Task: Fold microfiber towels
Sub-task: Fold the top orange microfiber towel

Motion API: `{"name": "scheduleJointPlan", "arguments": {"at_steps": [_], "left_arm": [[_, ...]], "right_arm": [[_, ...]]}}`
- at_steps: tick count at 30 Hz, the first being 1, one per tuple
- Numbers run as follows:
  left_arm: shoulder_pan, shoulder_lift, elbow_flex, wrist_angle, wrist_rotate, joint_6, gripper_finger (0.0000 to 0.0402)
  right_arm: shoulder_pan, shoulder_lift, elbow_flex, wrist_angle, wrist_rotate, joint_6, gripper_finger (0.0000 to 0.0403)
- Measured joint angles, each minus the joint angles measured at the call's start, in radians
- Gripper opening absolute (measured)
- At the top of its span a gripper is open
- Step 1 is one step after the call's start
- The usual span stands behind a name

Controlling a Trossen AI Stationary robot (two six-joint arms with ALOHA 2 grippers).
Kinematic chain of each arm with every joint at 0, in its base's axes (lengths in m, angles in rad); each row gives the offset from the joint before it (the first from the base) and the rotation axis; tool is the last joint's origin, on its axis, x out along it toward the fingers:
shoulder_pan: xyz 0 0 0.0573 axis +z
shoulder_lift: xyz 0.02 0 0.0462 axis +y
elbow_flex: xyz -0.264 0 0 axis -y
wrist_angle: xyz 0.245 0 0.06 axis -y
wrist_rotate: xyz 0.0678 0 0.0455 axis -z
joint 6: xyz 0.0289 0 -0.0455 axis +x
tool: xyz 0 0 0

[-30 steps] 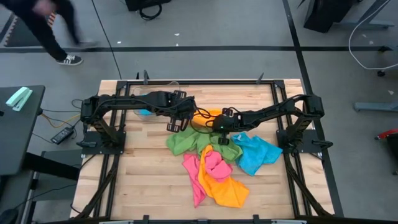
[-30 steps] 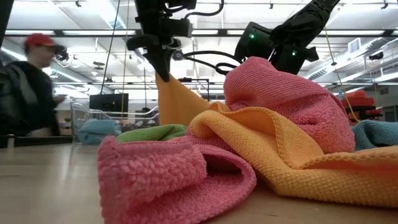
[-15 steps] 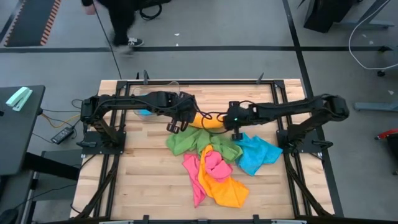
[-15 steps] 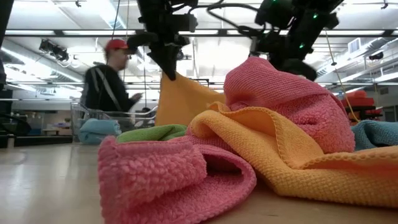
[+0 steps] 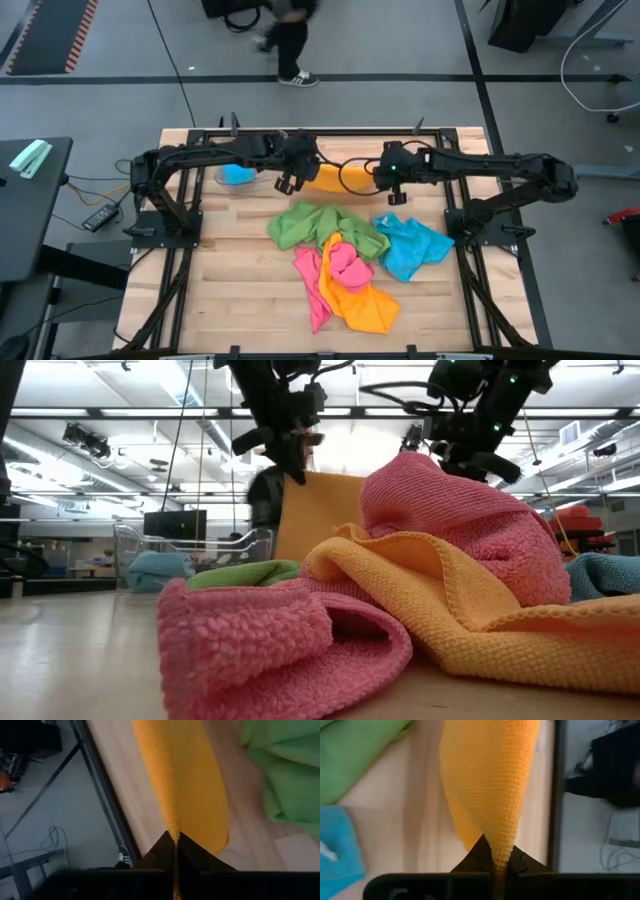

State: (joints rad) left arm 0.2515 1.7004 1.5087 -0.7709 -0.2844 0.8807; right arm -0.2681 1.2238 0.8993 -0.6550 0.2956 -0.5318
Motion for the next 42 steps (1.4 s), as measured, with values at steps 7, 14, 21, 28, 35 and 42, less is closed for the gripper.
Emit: {"name": "scheduleJointPlan", "arguments": {"at_steps": [7,14,21,28,35,42], "left_arm": [[0.058,0.0,0.051,0.005,-0.001,0.022,0.0011],[0.12,0.011,0.052,0.049,0.046,0.016,0.002],[0.149,0.044,0.052,0.138,0.079,0.029,0.0008],[0.191,0.094,0.053,0.201,0.081,0.039,0.0025],[0.213,0.138,0.053,0.284,0.074,0.077,0.0008],[0.235,0.189,0.052,0.425,-0.029,0.229,0.0022]], "right_arm": [[-0.07,0.006,0.094,-0.043,0.01,-0.1,0.0008],[-0.16,0.005,0.108,-0.047,0.01,-0.169,0.001],[-0.223,0.005,0.108,-0.056,0.016,-0.202,0.0011],[-0.244,0.005,0.108,-0.05,0.088,-0.218,0.0012],[-0.275,0.006,0.107,-0.003,0.155,-0.253,0.0012],[-0.303,0.006,0.107,0.064,0.198,-0.327,0.0012]]}}
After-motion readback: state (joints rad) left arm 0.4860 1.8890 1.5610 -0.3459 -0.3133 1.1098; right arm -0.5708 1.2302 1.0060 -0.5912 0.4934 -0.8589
